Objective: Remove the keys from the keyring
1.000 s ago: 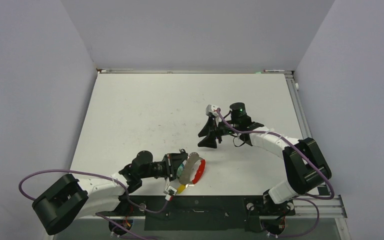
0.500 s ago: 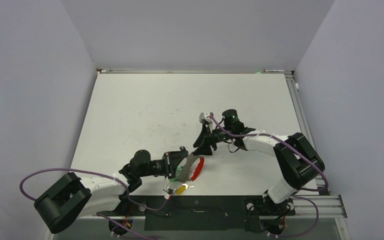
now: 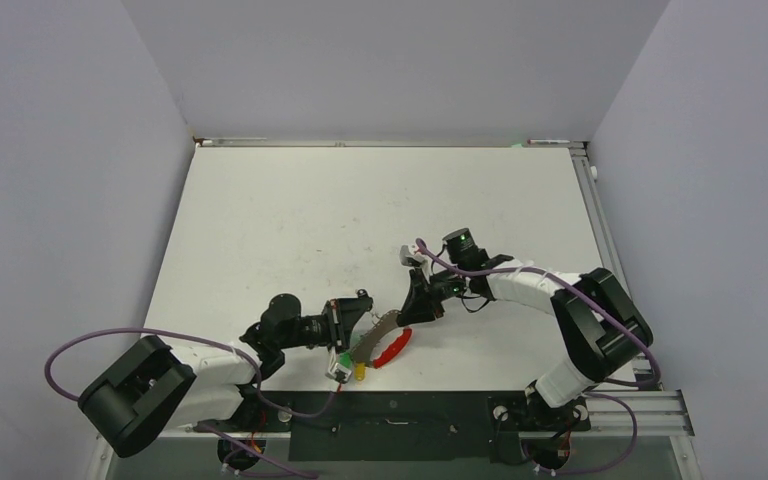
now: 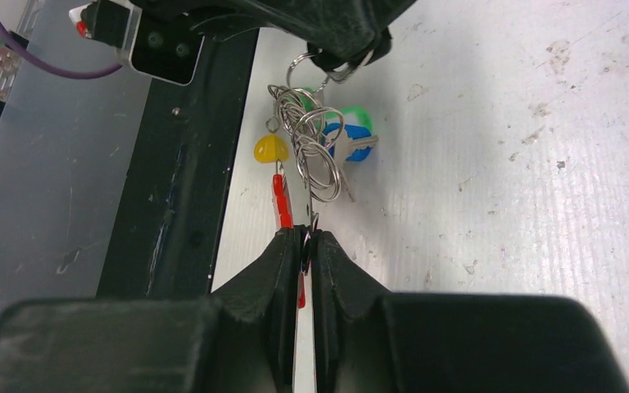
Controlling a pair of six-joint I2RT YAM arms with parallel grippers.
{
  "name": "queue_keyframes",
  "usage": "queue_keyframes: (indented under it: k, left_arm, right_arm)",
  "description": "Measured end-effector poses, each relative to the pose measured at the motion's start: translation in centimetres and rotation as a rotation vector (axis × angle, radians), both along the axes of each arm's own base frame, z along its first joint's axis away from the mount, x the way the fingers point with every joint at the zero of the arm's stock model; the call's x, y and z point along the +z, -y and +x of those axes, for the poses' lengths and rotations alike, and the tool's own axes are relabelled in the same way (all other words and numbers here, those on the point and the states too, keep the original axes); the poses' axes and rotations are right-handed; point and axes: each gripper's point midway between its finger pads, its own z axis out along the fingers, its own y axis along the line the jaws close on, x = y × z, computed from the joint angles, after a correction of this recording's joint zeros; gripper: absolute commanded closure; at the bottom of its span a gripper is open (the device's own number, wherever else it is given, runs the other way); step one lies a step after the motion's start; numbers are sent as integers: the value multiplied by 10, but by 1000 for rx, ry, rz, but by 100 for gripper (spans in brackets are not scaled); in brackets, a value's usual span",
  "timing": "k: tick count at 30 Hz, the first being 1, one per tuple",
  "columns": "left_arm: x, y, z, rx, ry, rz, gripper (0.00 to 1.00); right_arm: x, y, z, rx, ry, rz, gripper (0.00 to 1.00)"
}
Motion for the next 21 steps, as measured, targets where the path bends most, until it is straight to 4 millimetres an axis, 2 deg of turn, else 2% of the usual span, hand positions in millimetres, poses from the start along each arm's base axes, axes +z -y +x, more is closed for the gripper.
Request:
queue_keyframes:
  k: [6,13,21]
  left_arm:
    - [-7,3,2,-16,-27,13,100]
    - [-5,9,4,-36,-31,14,100]
    - [-6,20,14,-57,-29,34,100]
  right_arm:
    - [-2,9,-4,19,9,-15,95]
    - [-5,14,4,-15,-8,-17,95]
    - [-18,19,11,-211,-66,-4,95]
